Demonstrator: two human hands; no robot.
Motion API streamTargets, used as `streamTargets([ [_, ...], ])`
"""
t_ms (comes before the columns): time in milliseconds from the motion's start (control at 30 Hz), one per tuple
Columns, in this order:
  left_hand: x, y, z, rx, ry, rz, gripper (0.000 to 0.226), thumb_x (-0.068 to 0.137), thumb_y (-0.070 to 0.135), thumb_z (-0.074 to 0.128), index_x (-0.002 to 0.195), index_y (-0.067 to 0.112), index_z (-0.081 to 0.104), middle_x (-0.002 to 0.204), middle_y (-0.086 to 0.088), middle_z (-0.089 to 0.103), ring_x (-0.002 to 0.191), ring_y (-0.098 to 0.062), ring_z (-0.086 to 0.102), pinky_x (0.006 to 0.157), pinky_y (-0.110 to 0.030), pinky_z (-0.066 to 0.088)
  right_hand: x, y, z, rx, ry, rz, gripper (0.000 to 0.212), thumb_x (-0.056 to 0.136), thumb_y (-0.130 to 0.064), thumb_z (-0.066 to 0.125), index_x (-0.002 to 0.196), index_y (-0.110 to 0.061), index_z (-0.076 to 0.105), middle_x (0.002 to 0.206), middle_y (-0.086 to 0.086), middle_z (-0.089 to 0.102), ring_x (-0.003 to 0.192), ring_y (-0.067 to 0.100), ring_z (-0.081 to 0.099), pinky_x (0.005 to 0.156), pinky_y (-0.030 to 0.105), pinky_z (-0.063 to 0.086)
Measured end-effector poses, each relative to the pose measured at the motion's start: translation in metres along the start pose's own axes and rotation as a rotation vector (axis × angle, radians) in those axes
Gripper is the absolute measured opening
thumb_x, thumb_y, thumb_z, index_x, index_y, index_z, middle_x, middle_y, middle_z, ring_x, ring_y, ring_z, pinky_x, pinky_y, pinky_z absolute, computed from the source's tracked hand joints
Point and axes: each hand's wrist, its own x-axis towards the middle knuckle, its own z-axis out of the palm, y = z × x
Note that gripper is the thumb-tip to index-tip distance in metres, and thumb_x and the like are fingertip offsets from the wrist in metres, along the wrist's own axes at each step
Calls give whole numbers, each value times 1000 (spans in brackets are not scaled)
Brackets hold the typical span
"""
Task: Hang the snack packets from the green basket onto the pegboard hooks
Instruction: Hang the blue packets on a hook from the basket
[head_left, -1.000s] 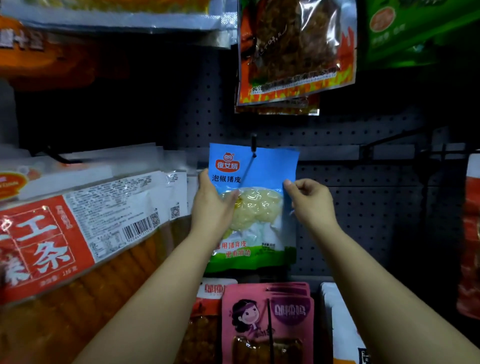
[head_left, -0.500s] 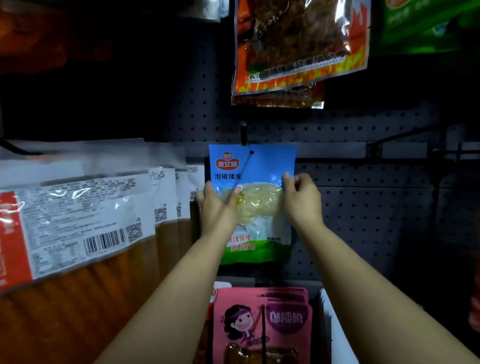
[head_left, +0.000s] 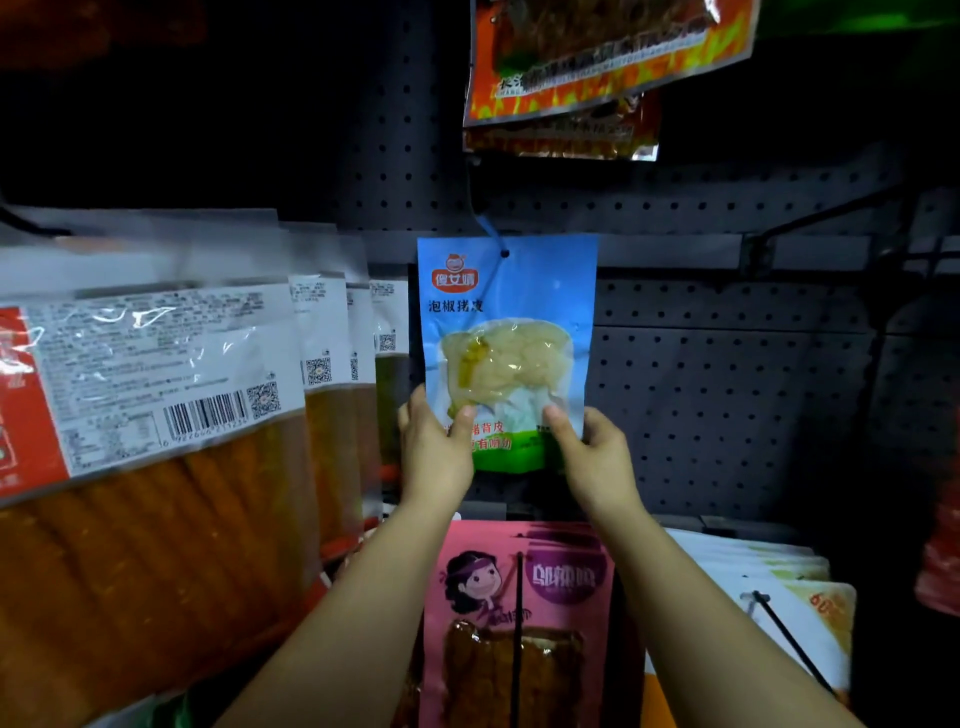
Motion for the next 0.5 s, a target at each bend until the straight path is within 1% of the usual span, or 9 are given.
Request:
streamTargets([
  [67,-9,-4,-5,-15,-31,-20,60,96,24,49,148,11,22,149,-11,26,134,-27,35,109,-38,33,-6,2,-2,-43,-16,60,39,87,-40,63,67,-16,40,66,-2,40,67,14,45,70,44,51],
  [100,-15,-5,-8,-16,-50,-36,64,96,25,49,149,13,16,152,-9,23,136,-26,33,111,-38,31,-10,2,-3,-61,-20,81,37,86,-42,64,68,-20,41,66,-6,41,64,12,46,69,38,52],
  [167,-31,-7,-15,10,-95,-69,73,96,28,49,151,15,3,158,-4,10,141,-23,24,112,-35,24,-23,0,-6,-56,2,107,23,83,-43,67,85,-25,52,74,-9,51,65,3,52,59,12,47],
  [200,-40,-7,-19,27,-120,-73,76,96,30,48,151,16,-2,160,-1,2,143,-22,18,113,-34,21,-30,-2,-8,-51,24,123,30,83,-42,67,99,-21,54,80,-8,53,69,2,53,56,7,43],
  [267,-61,-4,-26,31,-161,-49,76,96,32,47,151,18,-4,160,5,-5,144,-20,14,112,-32,20,-48,-8,-13,-64,92,153,47,85,-36,66,121,-12,48,92,-2,53,81,10,55,67,15,41],
  [333,-84,3,-35,-10,-175,13,69,95,31,49,150,22,8,158,11,3,139,-15,25,103,-22,23,-72,-23,-20,-89,164,134,46,88,-30,65,125,-11,47,101,0,53,92,13,54,75,19,38],
  [367,-95,8,-41,-54,-177,61,61,94,30,51,147,28,19,154,12,12,133,-9,30,99,-18,22,-85,-31,-25,-93,181,96,40,88,-28,65,123,-14,50,102,-3,53,91,8,54,73,15,39],
  [433,-119,18,-54,-169,-211,171,41,92,28,54,126,45,36,139,18,30,121,2,36,97,-15,26,-117,-49,-38,-69,179,5,23,88,-24,65,109,-23,56,97,-14,57,83,-6,55,67,4,41],
  [500,-142,28,-65,-278,-274,256,34,90,27,58,110,49,44,129,21,44,115,10,44,94,-10,32,-154,-64,-56,-35,169,-49,13,86,-26,67,95,-32,60,89,-20,64,78,-11,58,67,4,43],
])
